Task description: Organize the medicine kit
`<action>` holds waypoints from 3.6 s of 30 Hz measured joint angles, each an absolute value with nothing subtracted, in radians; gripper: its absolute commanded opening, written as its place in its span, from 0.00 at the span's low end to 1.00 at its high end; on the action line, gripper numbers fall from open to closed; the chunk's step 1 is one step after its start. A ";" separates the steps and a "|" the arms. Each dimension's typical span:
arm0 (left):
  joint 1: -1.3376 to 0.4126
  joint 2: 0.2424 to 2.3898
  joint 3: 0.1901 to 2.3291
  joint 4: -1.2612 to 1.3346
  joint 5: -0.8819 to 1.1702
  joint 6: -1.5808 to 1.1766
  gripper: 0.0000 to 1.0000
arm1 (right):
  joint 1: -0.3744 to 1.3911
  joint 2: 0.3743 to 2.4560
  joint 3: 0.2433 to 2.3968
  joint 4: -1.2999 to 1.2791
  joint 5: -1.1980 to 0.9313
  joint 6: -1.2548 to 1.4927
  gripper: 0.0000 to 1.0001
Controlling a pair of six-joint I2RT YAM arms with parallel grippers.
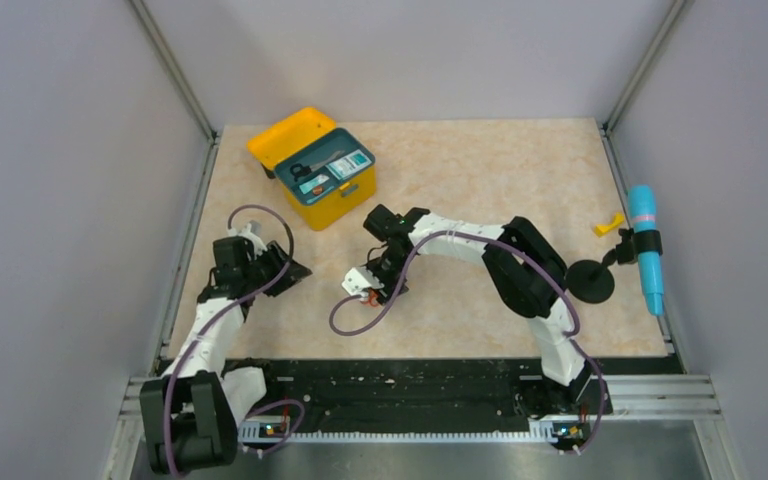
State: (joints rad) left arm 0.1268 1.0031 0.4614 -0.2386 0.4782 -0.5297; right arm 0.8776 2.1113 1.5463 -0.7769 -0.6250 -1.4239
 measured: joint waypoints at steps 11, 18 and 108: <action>0.182 1.083 0.403 -0.199 0.566 -0.568 0.50 | 0.877 2.120 1.544 -0.831 -0.646 -1.477 0.34; 0.130 1.127 0.387 -0.130 0.596 -0.581 0.47 | 0.877 2.090 1.499 -0.771 -0.639 -1.398 0.40; 0.088 1.341 0.385 -0.011 0.675 -0.812 0.52 | 1.003 1.940 1.082 0.037 -0.504 -0.853 0.17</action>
